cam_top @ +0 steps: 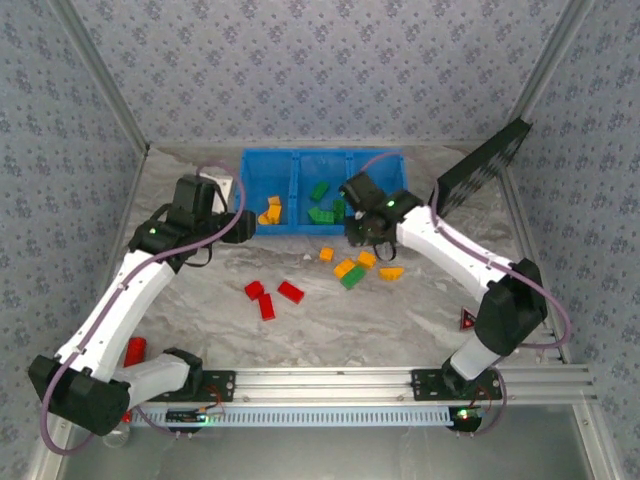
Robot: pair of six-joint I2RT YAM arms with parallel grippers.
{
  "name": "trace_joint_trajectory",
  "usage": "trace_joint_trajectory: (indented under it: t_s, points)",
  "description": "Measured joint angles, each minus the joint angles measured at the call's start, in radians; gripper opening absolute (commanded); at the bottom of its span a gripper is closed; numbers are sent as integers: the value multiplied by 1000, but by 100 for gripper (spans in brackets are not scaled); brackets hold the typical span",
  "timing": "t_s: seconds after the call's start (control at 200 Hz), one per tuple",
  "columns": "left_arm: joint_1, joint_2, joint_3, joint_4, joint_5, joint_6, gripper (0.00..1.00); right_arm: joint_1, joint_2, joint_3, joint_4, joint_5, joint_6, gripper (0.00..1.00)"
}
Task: Sort the legos into containers by color
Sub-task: Place the lego in the container.
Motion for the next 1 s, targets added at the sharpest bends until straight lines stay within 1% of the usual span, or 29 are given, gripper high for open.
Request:
trace_joint_trajectory:
  t_s: [0.12,0.21,0.345,0.445,0.625,0.765,0.875,1.004]
  points:
    - [-8,-14,-52,-18,3,-35,68,-103,47,42,13,18,-65,28]
    - [-48,-18,-79,-21,4,-63,69,-149,123,97,34,18,-97,28]
    - [-171,-8,-89,-4,-5,-88,69,-192,250,190,67,4,-127,28]
    - [-277,33,-96,50,-12,-101,69,-213,343,268,78,-15,-138,28]
    - [-456,190,-137,179,-32,-130,69,-241,483,360,93,-51,-146,28]
    - [-575,348,-123,246,-51,-121,69,-250,542,378,95,-65,-145,31]
    - [-630,458,-71,265,-62,-101,69,-253,552,376,104,-72,-145,31]
    - [-649,545,-6,298,-65,-79,69,-259,551,374,125,-76,-145,33]
